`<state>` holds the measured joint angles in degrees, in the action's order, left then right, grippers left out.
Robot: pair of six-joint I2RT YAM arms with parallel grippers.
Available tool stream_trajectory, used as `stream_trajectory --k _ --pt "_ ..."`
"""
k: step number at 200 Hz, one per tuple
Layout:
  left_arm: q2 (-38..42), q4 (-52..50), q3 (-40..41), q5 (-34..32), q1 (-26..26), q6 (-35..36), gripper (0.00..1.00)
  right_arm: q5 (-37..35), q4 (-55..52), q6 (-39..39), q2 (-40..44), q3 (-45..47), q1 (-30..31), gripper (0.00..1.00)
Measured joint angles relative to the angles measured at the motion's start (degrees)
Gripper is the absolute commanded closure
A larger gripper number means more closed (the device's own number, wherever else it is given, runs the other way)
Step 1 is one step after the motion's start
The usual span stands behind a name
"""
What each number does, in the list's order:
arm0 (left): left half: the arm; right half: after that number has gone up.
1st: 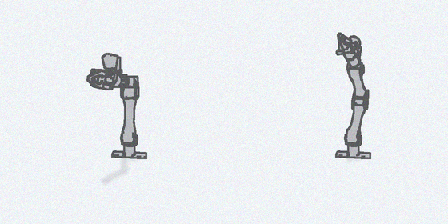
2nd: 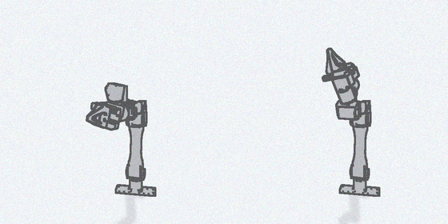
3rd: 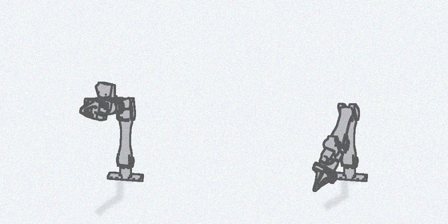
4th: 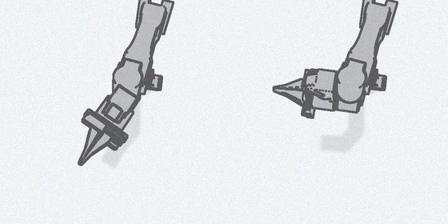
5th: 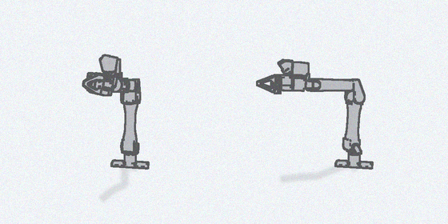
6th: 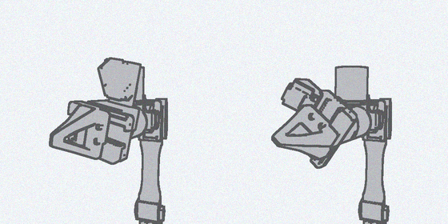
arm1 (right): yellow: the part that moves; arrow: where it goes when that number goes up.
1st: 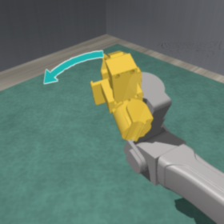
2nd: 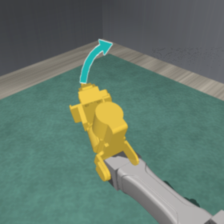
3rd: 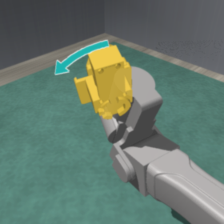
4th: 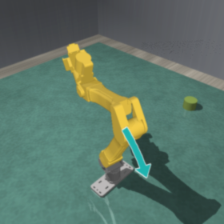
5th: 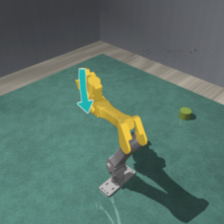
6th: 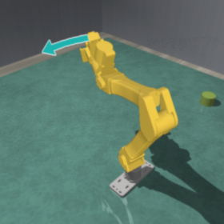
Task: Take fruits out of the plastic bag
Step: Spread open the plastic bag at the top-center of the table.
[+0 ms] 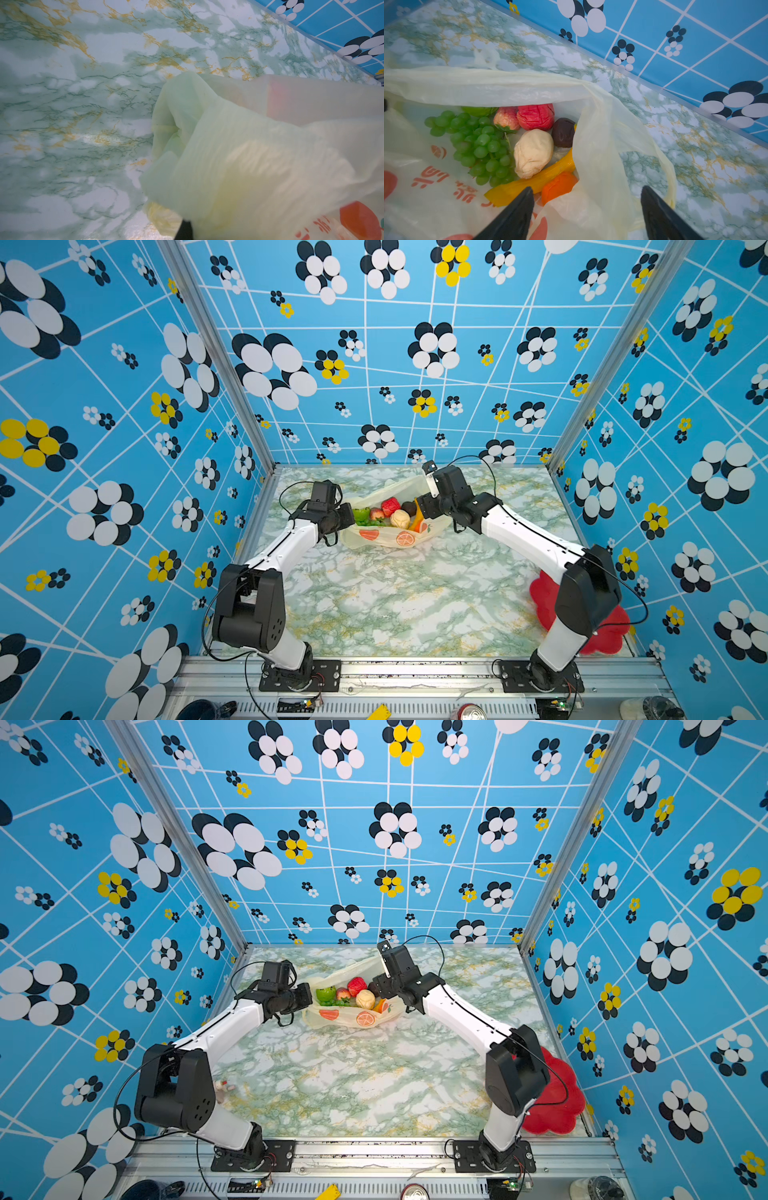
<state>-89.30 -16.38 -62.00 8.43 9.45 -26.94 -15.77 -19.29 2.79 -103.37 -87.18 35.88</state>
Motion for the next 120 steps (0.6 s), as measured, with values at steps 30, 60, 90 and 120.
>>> stream_trajectory --k 30,60,90,120 --pt "0.09 0.0 0.0 0.22 0.0 -0.02 1.0 -2.25 -2.08 3.45 -9.86 -8.07 -0.17 0.43" --pt "0.24 0.15 0.02 1.36 -0.48 -1.03 1.0 -2.75 -4.35 5.27 -15.61 -14.36 -0.57 0.97" --pt "3.19 5.27 5.01 4.02 -4.72 -4.68 1.0 9.86 -6.82 2.69 -15.02 -14.49 -5.09 1.0" --pt "6.69 10.88 10.88 10.05 -8.5 -7.37 1.0 29.18 -7.17 -1.14 -12.96 -10.82 -14.32 1.0"
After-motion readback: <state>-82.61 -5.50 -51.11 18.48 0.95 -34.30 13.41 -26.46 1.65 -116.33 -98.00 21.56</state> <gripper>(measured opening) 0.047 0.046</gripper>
